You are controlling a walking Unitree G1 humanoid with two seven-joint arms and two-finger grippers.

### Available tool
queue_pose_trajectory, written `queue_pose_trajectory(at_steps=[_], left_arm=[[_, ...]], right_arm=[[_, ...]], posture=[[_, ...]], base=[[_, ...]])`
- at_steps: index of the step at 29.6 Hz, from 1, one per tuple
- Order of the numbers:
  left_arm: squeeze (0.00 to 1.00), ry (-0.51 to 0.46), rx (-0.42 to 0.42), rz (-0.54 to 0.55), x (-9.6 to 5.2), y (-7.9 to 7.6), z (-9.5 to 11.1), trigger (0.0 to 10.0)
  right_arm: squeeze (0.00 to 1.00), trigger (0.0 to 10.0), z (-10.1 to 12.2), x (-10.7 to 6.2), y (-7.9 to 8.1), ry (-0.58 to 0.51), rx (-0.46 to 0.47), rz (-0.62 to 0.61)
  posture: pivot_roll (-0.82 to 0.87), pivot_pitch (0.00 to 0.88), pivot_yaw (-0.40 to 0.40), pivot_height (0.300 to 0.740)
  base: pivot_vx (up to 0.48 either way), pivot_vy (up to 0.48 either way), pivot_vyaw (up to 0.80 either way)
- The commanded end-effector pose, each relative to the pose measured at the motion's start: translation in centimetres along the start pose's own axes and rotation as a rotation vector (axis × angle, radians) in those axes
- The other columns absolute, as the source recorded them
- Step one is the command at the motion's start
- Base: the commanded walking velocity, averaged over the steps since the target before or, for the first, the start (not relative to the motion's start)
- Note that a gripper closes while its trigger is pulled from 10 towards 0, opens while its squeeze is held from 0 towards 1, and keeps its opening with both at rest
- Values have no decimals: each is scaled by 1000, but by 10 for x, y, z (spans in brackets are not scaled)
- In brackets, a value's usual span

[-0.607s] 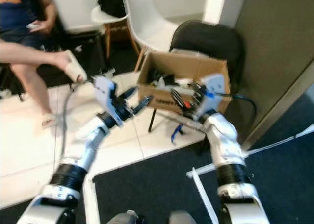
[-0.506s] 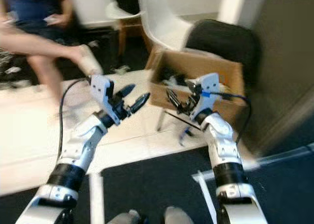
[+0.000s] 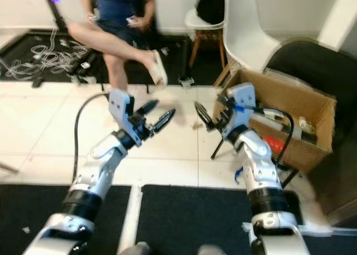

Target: Picking trash to rubbish bin

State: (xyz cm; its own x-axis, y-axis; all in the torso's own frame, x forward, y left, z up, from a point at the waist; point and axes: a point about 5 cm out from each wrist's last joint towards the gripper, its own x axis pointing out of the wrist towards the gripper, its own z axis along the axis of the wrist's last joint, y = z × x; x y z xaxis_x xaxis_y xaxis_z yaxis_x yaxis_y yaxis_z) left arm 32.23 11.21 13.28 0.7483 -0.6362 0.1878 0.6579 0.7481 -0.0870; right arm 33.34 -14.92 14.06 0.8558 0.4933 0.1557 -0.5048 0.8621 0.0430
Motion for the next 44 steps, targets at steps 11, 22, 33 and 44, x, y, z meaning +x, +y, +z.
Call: queue_pose_trajectory(at_steps=[11,22,33,44], left_arm=[[0,15,-11,-8,-1,-2,-4,10000],[0,12,-14,-7,0,-2,-3,10000],[0,12,-15,-8,0,-3,-2,10000],[0,12,-15,-9,0,-4,-2,10000]], right_arm=[[0,10000,-3,-2,-2,10,3,-12],[0,10000,-3,-3,-2,12,6,-12],[0,10000,-3,-3,-2,11,6,-11],[0,10000,-3,-3,-2,11,8,-11]], posture=[[-93,0,-22,740],[-93,0,-22,740],[-92,0,-23,740],[-90,0,-23,740]], base=[[0,0,800],[0,0,800],[0,0,800],[0,0,800]])
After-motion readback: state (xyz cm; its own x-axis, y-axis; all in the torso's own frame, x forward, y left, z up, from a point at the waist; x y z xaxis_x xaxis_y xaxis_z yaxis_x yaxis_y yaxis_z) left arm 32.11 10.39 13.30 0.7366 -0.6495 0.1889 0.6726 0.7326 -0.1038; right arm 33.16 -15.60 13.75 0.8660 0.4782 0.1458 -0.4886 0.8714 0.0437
